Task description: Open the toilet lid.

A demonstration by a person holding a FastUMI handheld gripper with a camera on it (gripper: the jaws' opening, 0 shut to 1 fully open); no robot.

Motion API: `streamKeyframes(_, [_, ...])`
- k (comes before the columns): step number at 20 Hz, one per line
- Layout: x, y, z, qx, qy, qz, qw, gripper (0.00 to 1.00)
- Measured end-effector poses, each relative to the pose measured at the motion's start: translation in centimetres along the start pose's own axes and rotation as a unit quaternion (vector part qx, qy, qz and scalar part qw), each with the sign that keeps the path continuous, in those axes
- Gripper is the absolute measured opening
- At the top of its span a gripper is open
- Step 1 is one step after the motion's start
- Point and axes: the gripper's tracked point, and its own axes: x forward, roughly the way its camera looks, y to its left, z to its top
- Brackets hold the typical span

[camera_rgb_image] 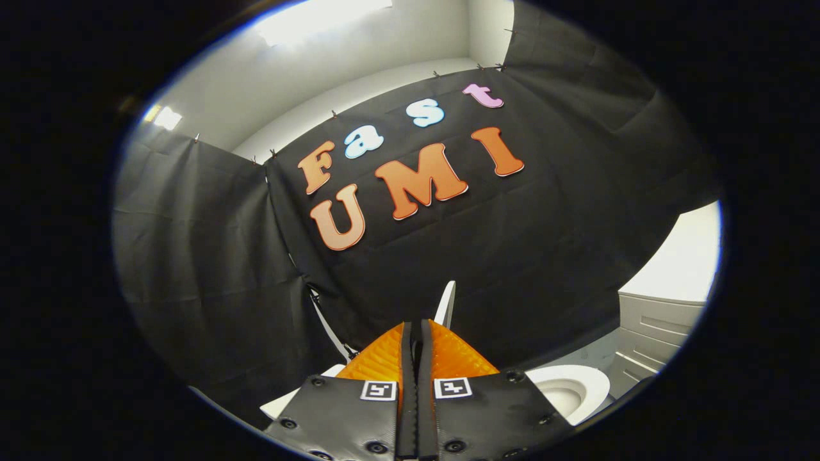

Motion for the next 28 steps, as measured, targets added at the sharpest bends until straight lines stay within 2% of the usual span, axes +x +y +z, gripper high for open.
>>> streamKeyframes(6, [0.7,4.4,-0.2,-0.076,0.011,0.021,0.997,0.08])
streamKeyframes(10, [1.3,6.9,-0.5,-0.057,0.031,0.026,0.998,0.08])
streamKeyframes(22, [3.2,14.4,-2.2,-0.093,0.054,0.032,0.994,0.08])
streamKeyframes(28, [3.6,17.8,-3.4,-0.089,0.063,0.021,0.994,0.08])
